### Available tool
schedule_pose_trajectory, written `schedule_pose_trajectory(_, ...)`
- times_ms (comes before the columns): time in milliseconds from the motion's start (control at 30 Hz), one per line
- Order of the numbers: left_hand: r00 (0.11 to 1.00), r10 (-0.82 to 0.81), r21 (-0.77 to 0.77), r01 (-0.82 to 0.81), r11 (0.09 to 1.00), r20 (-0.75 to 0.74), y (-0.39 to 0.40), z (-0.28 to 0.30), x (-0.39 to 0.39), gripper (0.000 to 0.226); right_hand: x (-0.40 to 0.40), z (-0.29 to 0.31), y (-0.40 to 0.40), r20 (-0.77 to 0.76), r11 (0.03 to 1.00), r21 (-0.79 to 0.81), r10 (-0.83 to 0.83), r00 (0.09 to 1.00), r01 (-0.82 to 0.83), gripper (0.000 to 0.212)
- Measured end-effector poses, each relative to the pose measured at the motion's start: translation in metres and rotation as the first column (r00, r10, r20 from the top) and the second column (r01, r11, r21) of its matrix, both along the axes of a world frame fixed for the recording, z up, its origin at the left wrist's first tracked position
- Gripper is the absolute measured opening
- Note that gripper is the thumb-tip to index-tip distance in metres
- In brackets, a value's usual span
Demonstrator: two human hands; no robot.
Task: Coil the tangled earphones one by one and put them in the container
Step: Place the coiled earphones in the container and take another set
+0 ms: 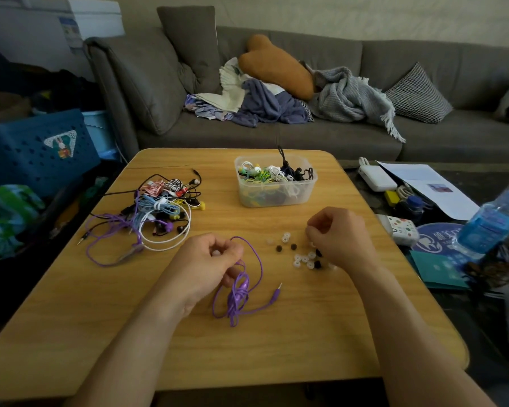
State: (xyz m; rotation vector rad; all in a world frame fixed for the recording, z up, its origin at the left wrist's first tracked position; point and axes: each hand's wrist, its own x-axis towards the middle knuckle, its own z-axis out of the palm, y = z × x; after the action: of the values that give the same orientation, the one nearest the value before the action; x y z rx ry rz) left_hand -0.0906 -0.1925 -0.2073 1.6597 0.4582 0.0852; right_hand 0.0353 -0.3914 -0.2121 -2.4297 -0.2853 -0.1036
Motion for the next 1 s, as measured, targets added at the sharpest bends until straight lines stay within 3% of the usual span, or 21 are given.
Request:
schedule_pose_trajectory(100, 1.0, 0.015, 0.182, -0.016, 0.983, 0.007, 0.01, 0.001, -0.002, 0.003, -0.003, 0.002, -0.001, 0.062, 0.997, 0.082, -0.011, 0.998, 0.006, 0.008)
schedule_pose_trajectory(233, 0.991, 0.1, 0.303, -0.123, 0.945, 0.092, 0.028, 0.007, 0.0, 0.01, -0.003, 0.0, -0.002, 0.02, 0.995, -0.064, 0.078, 0.997, -0.077, 0.009)
schedule_pose_trajectory(300, 0.983, 0.12, 0.288, -0.155, 0.945, 0.137, 0.033, 0.013, 0.002, 0.012, -0.002, -0.003, -0.003, -0.033, 0.988, -0.121, 0.097, 0.995, -0.101, 0.015)
schedule_pose_trajectory(367, 0.98, 0.111, 0.213, -0.146, 0.966, 0.166, 0.032, 0.02, 0.005, 0.015, -0.003, -0.004, 0.0, 0.019, 0.99, -0.117, 0.084, 0.996, -0.081, 0.022)
schedule_pose_trajectory(467, 0.976, 0.063, 0.126, -0.09, 0.988, 0.209, 0.024, 0.041, 0.02, 0.018, -0.01, 0.005, 0.011, 0.205, 0.992, 0.066, 0.088, 0.975, -0.103, 0.021)
schedule_pose_trajectory(633, 0.928, 0.009, 0.007, -0.012, 1.0, 0.373, 0.004, 0.104, 0.065, 0.016, -0.018, 0.004, 0.031, 0.22, 0.945, 0.155, 0.251, 0.943, -0.287, 0.025)
schedule_pose_trajectory(800, 0.853, -0.028, 0.03, 0.014, 0.999, 0.52, -0.003, 0.149, 0.122, 0.017, -0.01, 0.004, 0.028, 0.202, 0.945, 0.221, 0.197, 0.959, -0.241, 0.04)
schedule_pose_trajectory(900, 0.834, -0.061, 0.14, -0.02, 0.99, 0.548, -0.005, 0.146, 0.155, 0.018, -0.004, 0.003, 0.025, 0.188, 0.937, 0.272, 0.172, 0.967, -0.219, 0.054)
schedule_pose_trajectory(1000, 0.857, -0.114, 0.4, -0.113, 0.91, 0.502, -0.003, 0.121, 0.183, 0.02, 0.0, 0.001, 0.026, 0.191, 0.938, 0.29, 0.14, 0.972, -0.192, 0.062)
